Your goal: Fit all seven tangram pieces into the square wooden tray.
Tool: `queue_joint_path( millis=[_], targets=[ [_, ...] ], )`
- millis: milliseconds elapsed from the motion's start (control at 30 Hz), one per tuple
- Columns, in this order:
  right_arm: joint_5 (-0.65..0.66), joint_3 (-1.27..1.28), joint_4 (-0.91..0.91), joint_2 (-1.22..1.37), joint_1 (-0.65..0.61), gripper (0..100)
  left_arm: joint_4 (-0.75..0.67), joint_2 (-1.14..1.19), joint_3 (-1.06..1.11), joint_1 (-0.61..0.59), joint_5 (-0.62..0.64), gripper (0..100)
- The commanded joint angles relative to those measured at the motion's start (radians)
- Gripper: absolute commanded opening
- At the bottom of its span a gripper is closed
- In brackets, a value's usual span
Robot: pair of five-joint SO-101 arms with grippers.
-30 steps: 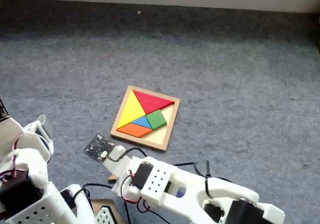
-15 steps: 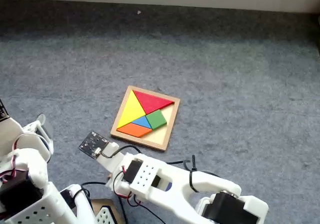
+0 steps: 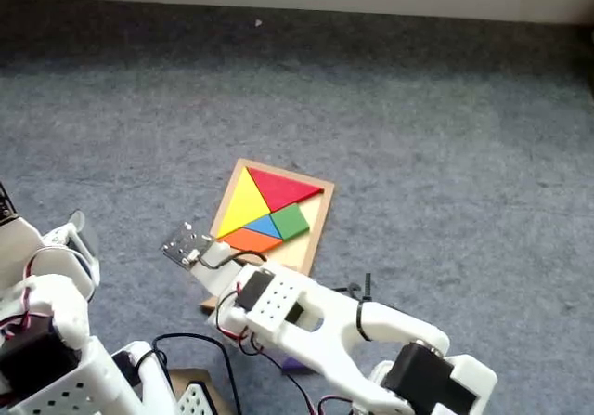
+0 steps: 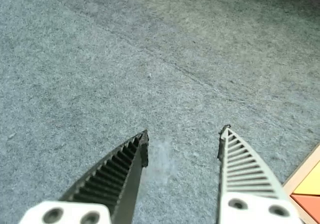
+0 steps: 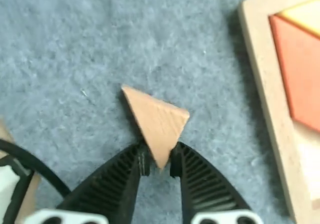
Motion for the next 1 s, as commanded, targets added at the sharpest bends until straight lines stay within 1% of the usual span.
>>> queue_joint_path(
  millis=[0, 200, 367, 433, 533, 600, 667, 767, 867, 967],
  targets=[
    [0.011, -0.05, 0.061, -0.148, 0.031, 7.0, 0.003, -0.005, -0.005, 0.016, 0.006, 23],
    [0.012, 0.033, 0.073, -0.295, 0.067, 7.0, 0.003, -0.005, -0.005, 0.016, 0.006, 23],
    [0.064, 0.07, 0.071, -0.306, 0.039, 7.6, 0.003, -0.005, -0.004, 0.016, 0.006, 23],
    [0.06, 0.067, 0.071, -0.306, 0.025, 11.8, 0.0, -0.005, 0.005, 0.016, 0.006, 23],
    [0.06, 0.067, 0.071, -0.306, 0.021, 23.5, -0.005, -0.005, 0.021, 0.018, 0.006, 23],
    [0.064, 0.067, 0.074, -0.306, 0.021, 26.9, -0.005, -0.005, 0.022, 0.018, 0.006, 23],
    [0.066, 0.067, 0.073, -0.305, 0.019, 26.9, -0.005, -0.005, 0.021, 0.018, 0.006, 23],
    [0.072, 0.065, 0.071, -0.305, -0.016, 26.9, -0.005, -0.005, 0.018, 0.018, 0.006, 23],
    [0.121, 0.065, 0.067, -0.298, -0.067, 26.9, -0.005, -0.005, 0.018, 0.018, 0.006, 23],
    [0.129, 0.042, 0.028, -0.236, -0.094, 26.9, -0.005, -0.005, 0.016, 0.018, 0.006, 23]
  ],
)
